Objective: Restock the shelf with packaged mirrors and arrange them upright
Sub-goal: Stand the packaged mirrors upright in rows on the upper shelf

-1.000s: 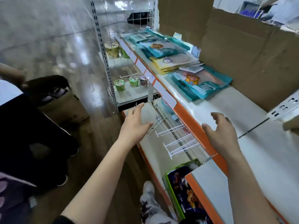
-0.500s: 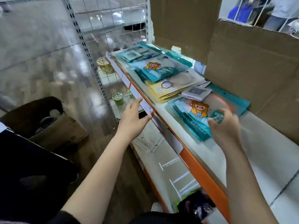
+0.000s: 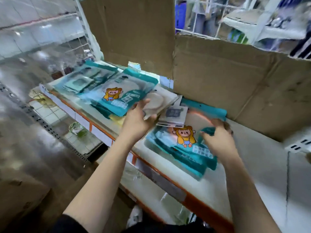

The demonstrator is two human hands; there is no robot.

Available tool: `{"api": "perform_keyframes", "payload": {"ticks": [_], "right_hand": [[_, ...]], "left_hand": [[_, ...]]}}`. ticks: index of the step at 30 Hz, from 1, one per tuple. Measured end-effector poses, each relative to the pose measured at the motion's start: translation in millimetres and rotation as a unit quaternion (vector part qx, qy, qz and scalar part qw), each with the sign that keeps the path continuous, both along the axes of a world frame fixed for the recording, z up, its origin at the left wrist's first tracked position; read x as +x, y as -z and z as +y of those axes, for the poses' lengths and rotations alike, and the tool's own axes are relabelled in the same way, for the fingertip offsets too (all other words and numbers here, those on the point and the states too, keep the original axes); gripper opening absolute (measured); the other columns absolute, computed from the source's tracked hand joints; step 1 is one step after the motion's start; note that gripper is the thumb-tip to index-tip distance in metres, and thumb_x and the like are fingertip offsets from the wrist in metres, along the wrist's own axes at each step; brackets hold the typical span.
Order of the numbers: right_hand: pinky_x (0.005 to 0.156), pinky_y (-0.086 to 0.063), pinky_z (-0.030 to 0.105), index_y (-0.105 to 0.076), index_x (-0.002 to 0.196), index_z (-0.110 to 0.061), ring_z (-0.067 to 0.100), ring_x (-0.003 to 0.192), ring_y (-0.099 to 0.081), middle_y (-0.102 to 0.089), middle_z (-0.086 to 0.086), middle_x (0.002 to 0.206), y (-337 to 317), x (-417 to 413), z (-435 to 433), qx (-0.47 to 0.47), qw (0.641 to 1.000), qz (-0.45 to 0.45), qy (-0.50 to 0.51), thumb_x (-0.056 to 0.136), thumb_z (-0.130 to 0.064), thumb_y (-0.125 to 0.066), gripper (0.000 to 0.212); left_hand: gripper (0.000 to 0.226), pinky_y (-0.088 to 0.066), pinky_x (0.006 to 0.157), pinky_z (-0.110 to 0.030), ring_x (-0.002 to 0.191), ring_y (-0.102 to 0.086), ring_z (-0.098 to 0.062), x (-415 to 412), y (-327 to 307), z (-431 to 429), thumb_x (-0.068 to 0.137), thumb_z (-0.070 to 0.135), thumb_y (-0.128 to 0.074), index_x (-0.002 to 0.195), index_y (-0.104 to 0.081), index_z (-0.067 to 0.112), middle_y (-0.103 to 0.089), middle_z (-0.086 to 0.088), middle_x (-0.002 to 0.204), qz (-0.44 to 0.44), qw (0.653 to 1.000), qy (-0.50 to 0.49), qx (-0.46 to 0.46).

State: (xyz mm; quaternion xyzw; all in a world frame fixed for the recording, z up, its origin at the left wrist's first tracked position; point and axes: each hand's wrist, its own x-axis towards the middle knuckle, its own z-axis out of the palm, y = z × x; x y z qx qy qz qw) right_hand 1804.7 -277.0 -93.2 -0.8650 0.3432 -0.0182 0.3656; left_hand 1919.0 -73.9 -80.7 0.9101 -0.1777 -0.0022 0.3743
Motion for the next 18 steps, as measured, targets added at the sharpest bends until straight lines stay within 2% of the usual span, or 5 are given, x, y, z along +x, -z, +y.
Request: {"api": "perform_keyframes", "payload": {"ticks": [3, 7, 11, 15, 18], "right_hand": [[0.079, -0.054, 0.039, -0.044, 0.106, -0.027, 0.016, 0.081, -0.06, -0.059, 0.003, 0.096, 2, 1, -2, 0.024, 0.999, 0.009, 0.042, 0.093, -0.017, -0.053, 0.019], [0.082, -0.055, 0.041, -0.051, 0.104, -0.02, 0.019, 0.081, -0.062, -0.059, 0.002, 0.091, -10, 17, -6, 0.017, 0.995, 0.009, 0.1, 0.093, -0.017, -0.053, 0.012], [0.09, -0.048, 0.039, -0.044, 0.121, -0.02, 0.024, 0.096, -0.052, -0.046, 0.004, 0.104, -5, 22, -1, -0.02, 0.99, 0.012, 0.142, 0.091, -0.024, -0.056, 0.033], [0.09, -0.05, 0.044, -0.04, 0.118, -0.027, 0.024, 0.1, -0.052, -0.05, 0.005, 0.11, 0, 24, 5, -0.013, 0.983, 0.018, 0.183, 0.091, -0.029, -0.054, 0.031], [0.085, -0.053, 0.048, -0.04, 0.108, -0.031, 0.026, 0.096, -0.058, -0.056, 0.005, 0.104, 3, 28, 5, -0.006, 0.977, 0.023, 0.213, 0.088, -0.034, -0.054, 0.024]], "left_hand": [[0.048, -0.039, 0.099, -0.028, 0.121, -0.05, -0.017, 25, -2, -23, 0.088, 0.027, -0.062, 0.133, -0.048, 0.018, -0.052, -0.001, 0.135, 0.008, 0.997, 0.072, 0.019], [0.037, -0.046, 0.097, -0.033, 0.11, -0.056, -0.017, 62, -15, -50, 0.088, 0.027, -0.062, 0.124, -0.057, 0.015, -0.061, -0.001, 0.123, 0.001, 0.985, 0.174, 0.001], [0.036, -0.044, 0.098, -0.033, 0.112, -0.053, -0.014, 77, -5, -72, 0.09, 0.028, -0.059, 0.125, -0.055, 0.026, -0.058, 0.003, 0.124, 0.051, 0.96, 0.268, 0.068], [0.056, -0.022, 0.112, -0.043, 0.134, -0.026, -0.026, 96, 4, -89, 0.087, 0.049, -0.055, 0.137, -0.042, 0.027, -0.031, 0.0, 0.149, -0.06, 0.909, 0.325, 0.253], [0.077, -0.007, 0.114, -0.045, 0.141, -0.007, -0.029, 107, -1, -94, 0.081, 0.068, -0.048, 0.144, -0.03, 0.026, -0.006, 0.0, 0.157, -0.065, 0.869, 0.353, 0.342]]}}
